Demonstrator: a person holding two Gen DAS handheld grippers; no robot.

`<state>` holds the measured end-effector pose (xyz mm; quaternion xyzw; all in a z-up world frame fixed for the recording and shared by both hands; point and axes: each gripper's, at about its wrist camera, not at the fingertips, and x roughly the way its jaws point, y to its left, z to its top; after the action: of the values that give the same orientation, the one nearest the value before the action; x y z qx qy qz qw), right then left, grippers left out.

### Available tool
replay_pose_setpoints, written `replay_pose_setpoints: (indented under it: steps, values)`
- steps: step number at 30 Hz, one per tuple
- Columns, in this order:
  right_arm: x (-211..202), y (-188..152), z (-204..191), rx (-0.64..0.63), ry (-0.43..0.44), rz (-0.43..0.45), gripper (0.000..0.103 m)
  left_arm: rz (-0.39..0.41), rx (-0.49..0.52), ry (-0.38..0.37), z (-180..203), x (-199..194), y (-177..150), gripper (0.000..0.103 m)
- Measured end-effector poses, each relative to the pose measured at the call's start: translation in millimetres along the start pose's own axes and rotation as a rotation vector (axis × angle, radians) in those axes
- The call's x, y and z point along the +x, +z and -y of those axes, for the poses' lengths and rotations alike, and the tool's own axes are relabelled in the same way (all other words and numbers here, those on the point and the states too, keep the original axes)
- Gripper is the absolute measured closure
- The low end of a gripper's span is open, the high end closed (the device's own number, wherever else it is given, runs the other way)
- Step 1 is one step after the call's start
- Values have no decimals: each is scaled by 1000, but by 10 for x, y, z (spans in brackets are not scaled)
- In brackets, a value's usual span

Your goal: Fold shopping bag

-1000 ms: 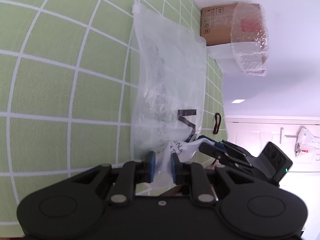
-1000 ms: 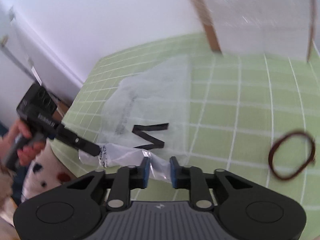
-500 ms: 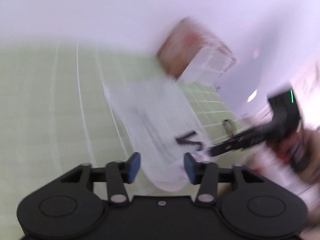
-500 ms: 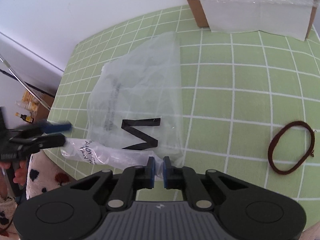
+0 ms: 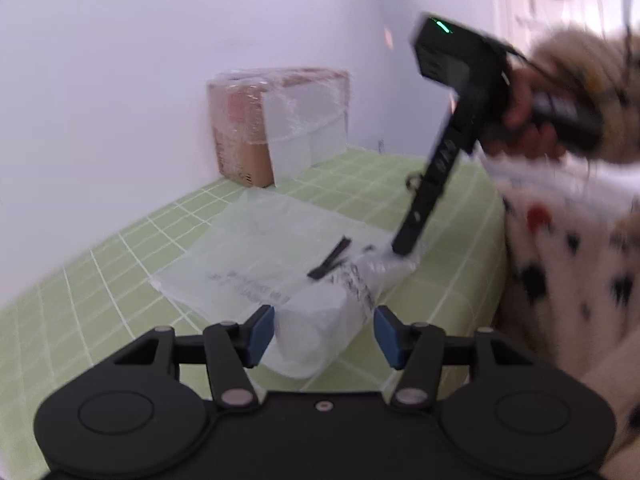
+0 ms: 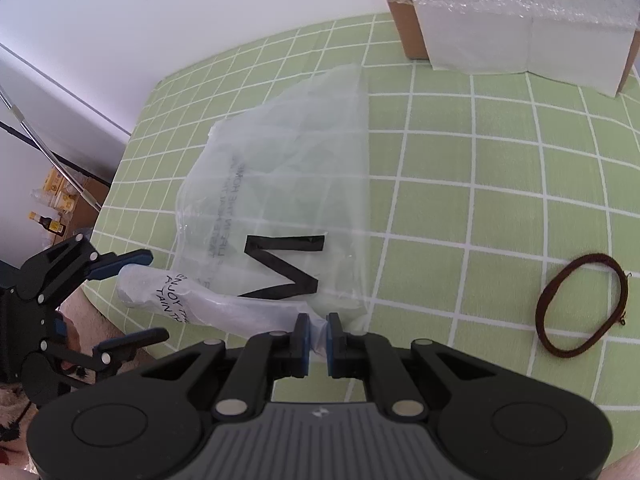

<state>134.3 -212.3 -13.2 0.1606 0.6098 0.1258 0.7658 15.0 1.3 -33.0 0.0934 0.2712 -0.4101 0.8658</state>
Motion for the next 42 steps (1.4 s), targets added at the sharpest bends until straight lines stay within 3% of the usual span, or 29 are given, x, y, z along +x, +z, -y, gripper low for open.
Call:
replay_pose_setpoints:
  steps: [4,7,14,18,26,28,30,33,36,39,42]
  values:
    - [-2,8,-1,-2,-2,-2,95,-33,-223,-49,-248,20,30,72]
    - [6,26,0,4,0,-8,95,-76,-312,-52,-297,51,35,77]
    - [10,20,-22,4,-11,-12,95,-246,-704,-95,-644,272,-5,78]
    - [0,-10,-79,-20,-42,-1,95,-334,-865,-128,-830,348,17,78]
    - [-136,-145,-208,-75,-115,118,82,-474,-961,-173,-1028,539,66,80]
    - [-202,-191,-276,-105,-159,182,80,-492,-976,-183,-1059,546,57,81]
    - [-291,-291,-422,-183,-237,305,80,-511,-992,-193,-1089,568,52,81]
    - [-345,-457,-649,-322,-253,430,80,-524,-980,-187,-1082,565,78,81]
    - [-249,-552,-820,-421,-217,414,81,-527,-967,-181,-1073,556,95,81]
    - [-19,-562,-843,-426,-198,354,82,-526,-978,-185,-1091,557,83,81]
    - [103,-557,-829,-433,-223,375,83,-522,-999,-189,-1116,558,66,82]
